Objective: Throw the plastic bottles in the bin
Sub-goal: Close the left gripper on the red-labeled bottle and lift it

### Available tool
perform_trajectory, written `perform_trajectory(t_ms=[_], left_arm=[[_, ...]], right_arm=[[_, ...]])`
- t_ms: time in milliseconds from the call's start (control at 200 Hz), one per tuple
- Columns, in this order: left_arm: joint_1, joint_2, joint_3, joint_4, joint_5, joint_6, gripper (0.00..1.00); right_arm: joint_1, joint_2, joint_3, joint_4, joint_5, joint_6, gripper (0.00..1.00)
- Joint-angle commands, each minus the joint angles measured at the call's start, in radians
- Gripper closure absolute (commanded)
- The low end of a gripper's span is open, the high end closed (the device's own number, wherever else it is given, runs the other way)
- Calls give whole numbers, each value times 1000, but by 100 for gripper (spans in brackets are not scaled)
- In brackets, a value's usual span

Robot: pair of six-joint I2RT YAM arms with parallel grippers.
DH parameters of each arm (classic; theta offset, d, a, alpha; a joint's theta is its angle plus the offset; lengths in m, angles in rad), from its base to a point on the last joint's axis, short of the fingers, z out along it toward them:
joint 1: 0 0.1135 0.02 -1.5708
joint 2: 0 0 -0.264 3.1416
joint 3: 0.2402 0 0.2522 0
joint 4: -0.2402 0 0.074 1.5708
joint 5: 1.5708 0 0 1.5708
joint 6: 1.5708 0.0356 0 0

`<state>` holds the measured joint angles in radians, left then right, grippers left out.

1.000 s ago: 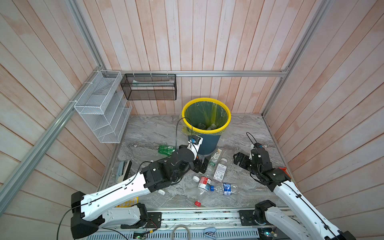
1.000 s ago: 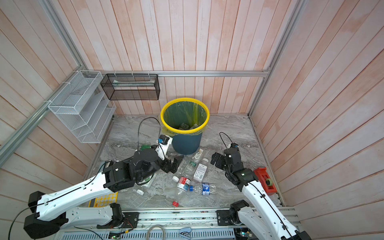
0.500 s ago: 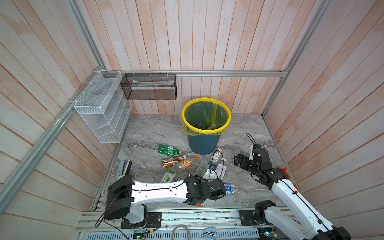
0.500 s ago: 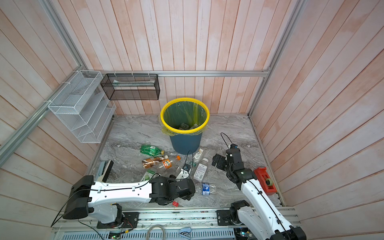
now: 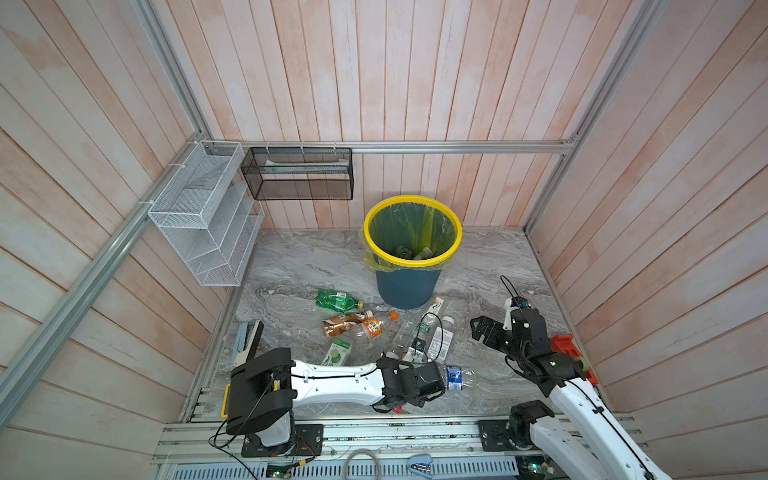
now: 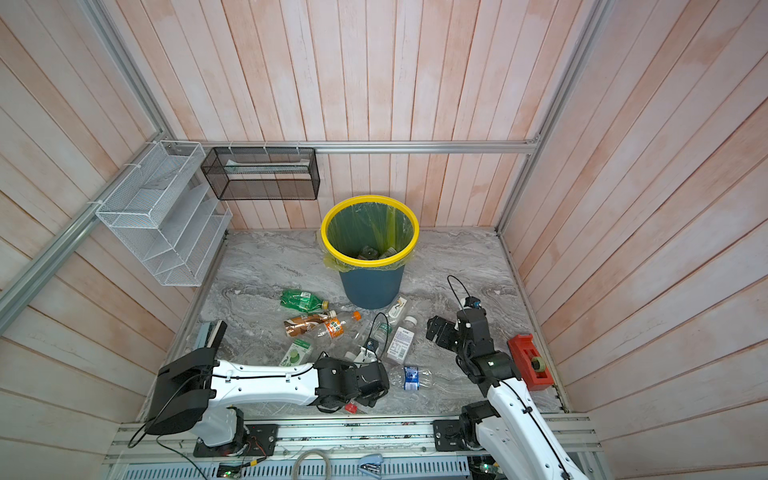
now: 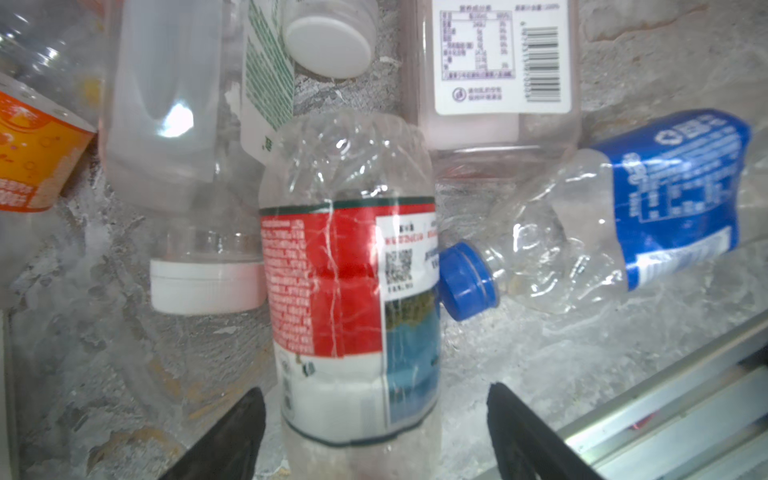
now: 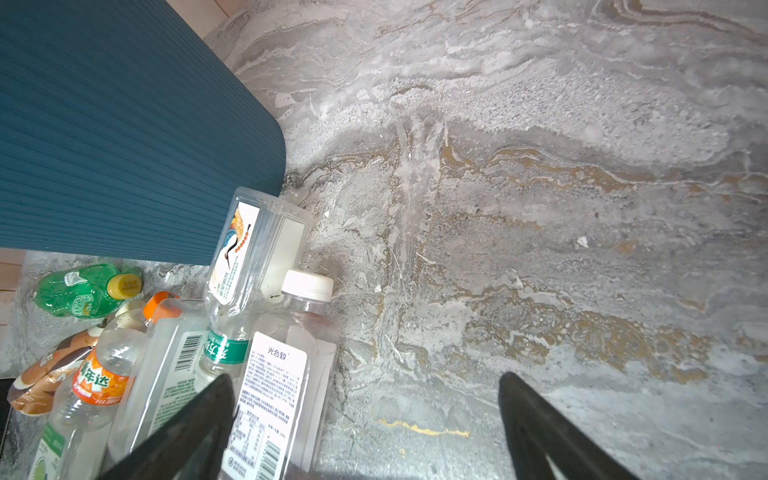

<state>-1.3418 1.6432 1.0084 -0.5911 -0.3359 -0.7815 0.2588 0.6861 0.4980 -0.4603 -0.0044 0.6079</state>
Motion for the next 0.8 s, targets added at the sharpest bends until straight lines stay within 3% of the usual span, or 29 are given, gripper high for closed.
perform_trajectory(t_ms=[0, 200, 400, 590, 795], left_arm=[[14, 12, -21, 50, 30, 63, 16], [22, 59, -18, 66, 54, 105, 21], [23, 57, -14, 72, 64, 90, 39], [19, -11, -12, 58, 60, 59, 45], [0, -176, -2, 22, -22, 22, 48]], right_arm=[[-4, -30, -8, -47, 18, 31, 1], [-4, -38, -4, -55, 27, 39, 1], [-3, -23, -4, -36, 27, 35, 1], [-3, 5, -1, 0, 21, 32, 1], [-6, 15, 8, 27, 34, 24, 1]])
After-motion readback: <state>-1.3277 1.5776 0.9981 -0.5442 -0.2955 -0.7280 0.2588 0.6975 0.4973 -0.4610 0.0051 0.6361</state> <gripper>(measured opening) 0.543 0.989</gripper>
